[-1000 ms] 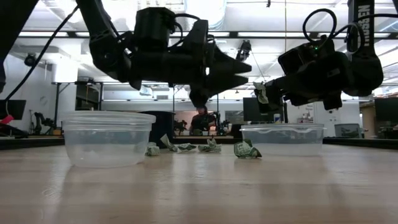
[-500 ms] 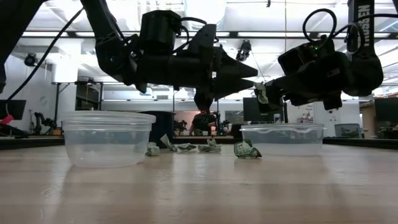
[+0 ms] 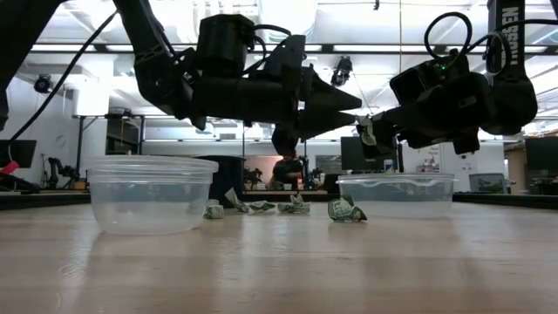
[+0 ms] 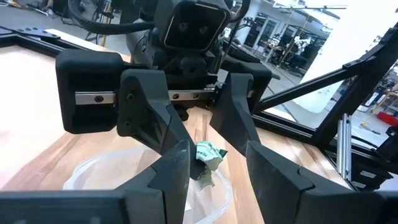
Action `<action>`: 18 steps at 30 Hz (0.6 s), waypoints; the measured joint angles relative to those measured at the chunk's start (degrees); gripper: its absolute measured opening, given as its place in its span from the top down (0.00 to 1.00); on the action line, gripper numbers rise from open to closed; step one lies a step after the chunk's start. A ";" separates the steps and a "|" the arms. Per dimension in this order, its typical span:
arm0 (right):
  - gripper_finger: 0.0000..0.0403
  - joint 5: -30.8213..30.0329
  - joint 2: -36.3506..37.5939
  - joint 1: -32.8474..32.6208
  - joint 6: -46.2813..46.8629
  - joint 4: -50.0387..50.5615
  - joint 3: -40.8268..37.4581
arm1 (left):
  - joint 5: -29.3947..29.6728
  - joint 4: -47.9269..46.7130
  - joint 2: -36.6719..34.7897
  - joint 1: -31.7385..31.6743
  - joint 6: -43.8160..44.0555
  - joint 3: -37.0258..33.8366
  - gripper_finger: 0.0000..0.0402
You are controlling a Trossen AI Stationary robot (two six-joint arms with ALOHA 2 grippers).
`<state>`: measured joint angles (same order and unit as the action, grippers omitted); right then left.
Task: Pick and place Stevia / Truvia into bins
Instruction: Put the white stevia packet into the top transparent container
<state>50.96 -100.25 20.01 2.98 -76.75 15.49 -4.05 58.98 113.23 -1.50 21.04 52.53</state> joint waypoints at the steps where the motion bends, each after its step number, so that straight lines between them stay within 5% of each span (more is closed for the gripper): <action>1: 0.44 0.00 0.00 0.00 0.00 0.00 0.00 | -0.02 0.02 0.00 0.00 0.65 0.06 0.65; 18: 0.44 -0.04 0.00 -0.02 0.00 0.00 0.00 | -0.04 0.02 0.00 0.00 1.18 0.09 0.65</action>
<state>50.92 -100.25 19.99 2.98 -76.75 15.49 -4.10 59.00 113.23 -1.50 22.22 52.62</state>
